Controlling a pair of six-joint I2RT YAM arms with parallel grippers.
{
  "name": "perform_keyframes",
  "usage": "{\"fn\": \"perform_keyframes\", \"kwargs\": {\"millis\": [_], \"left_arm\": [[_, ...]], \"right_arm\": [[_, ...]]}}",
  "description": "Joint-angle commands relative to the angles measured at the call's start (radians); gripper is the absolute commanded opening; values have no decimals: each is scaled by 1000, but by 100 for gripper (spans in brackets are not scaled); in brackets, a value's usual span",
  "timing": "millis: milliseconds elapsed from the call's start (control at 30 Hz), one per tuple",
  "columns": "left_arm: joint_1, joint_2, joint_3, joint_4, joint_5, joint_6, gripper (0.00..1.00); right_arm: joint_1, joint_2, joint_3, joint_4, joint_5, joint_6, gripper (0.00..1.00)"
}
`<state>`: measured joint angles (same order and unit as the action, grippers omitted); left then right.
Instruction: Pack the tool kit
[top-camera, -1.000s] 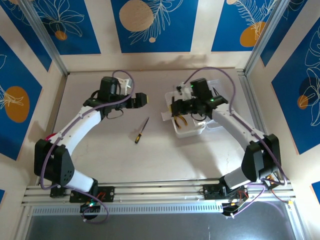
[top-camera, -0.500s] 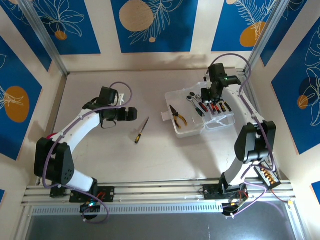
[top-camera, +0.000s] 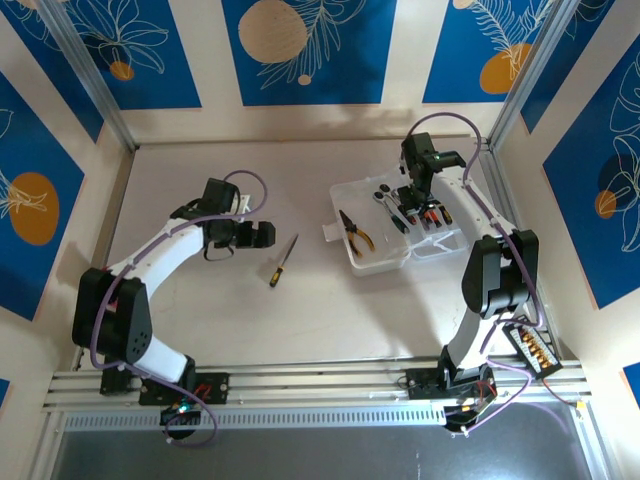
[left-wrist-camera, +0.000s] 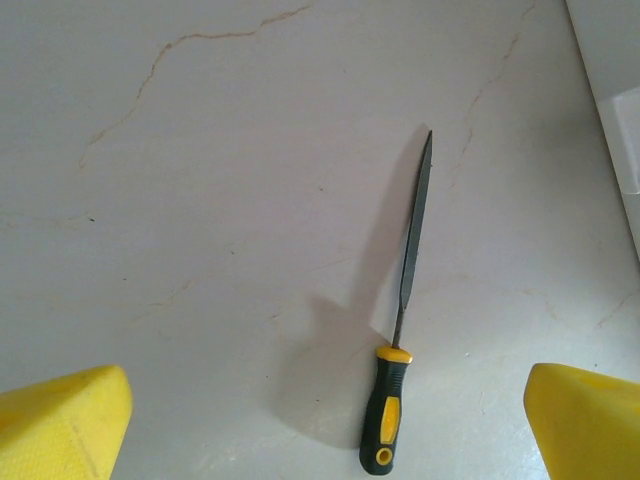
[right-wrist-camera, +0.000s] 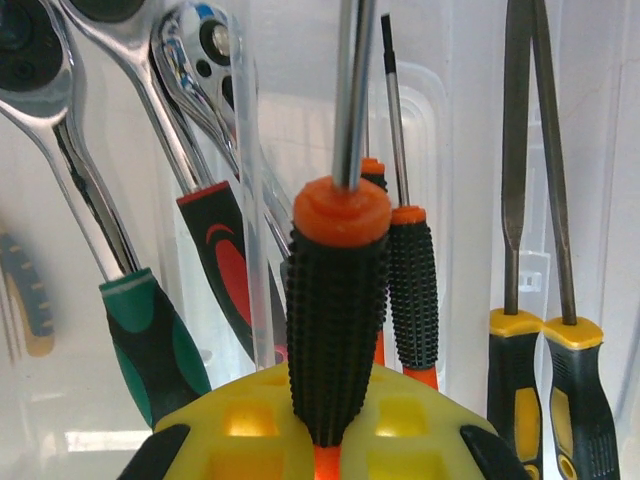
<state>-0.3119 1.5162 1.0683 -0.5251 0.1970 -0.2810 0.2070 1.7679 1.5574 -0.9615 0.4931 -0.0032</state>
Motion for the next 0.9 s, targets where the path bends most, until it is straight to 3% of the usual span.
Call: {"fn": "perform_keyframes", "kwargs": {"millis": [0, 67, 267, 567, 633, 767, 867], "left_arm": [[-3, 10, -3, -11, 5, 12, 100], [-3, 12, -3, -9, 7, 10, 100], [-4, 9, -5, -15, 6, 14, 100], [-19, 9, -24, -19, 2, 26, 100], [-40, 19, -31, -25, -29, 40, 100], [-117, 86, -17, -75, -149, 68, 98], [-174, 129, -16, -71, -176, 67, 93]], "right_arm": [[-8, -46, -13, -26, 5, -25, 0], [-9, -50, -17, -26, -7, -27, 2], [-10, -57, -34, -20, -31, -17, 25], [-9, -101, -23, -28, -37, -3, 38], [-6, -122, -17, -36, -50, 7, 48], [30, -172, -23, -32, -84, 22, 86], [71, -205, -43, -21, -111, 36, 98]]}}
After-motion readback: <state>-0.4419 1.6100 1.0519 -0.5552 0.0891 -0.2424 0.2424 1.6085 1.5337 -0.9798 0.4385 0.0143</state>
